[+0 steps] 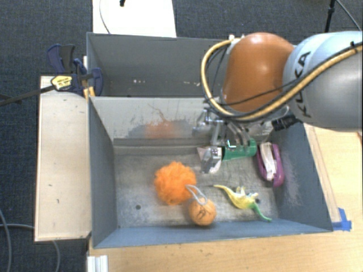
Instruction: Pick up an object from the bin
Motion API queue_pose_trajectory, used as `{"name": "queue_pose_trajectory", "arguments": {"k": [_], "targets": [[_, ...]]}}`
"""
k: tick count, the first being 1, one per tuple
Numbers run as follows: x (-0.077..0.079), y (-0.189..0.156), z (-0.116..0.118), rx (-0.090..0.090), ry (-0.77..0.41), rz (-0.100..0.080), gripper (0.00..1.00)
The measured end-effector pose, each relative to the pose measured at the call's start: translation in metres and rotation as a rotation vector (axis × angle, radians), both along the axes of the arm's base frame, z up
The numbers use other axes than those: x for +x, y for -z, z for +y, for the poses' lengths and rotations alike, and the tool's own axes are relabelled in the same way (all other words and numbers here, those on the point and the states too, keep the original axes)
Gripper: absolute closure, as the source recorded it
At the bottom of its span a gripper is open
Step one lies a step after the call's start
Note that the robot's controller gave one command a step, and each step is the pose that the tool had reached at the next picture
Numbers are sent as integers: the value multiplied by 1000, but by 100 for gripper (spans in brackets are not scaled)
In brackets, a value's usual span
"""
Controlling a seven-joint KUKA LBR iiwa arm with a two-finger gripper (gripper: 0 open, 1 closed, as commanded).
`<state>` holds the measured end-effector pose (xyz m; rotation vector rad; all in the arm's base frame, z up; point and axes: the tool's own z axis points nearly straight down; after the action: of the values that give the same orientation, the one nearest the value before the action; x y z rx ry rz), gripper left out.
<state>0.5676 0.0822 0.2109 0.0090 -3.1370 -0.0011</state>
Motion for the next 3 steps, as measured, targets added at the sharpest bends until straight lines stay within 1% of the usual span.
{"name": "queue_pose_trajectory", "arguments": {"k": [1,2,3], "targets": [[2,-4,0,1,2,-8,0],[-6,47,8,0,-83,-11,0],[-14,73,15,0,-180,-4,0]]}}
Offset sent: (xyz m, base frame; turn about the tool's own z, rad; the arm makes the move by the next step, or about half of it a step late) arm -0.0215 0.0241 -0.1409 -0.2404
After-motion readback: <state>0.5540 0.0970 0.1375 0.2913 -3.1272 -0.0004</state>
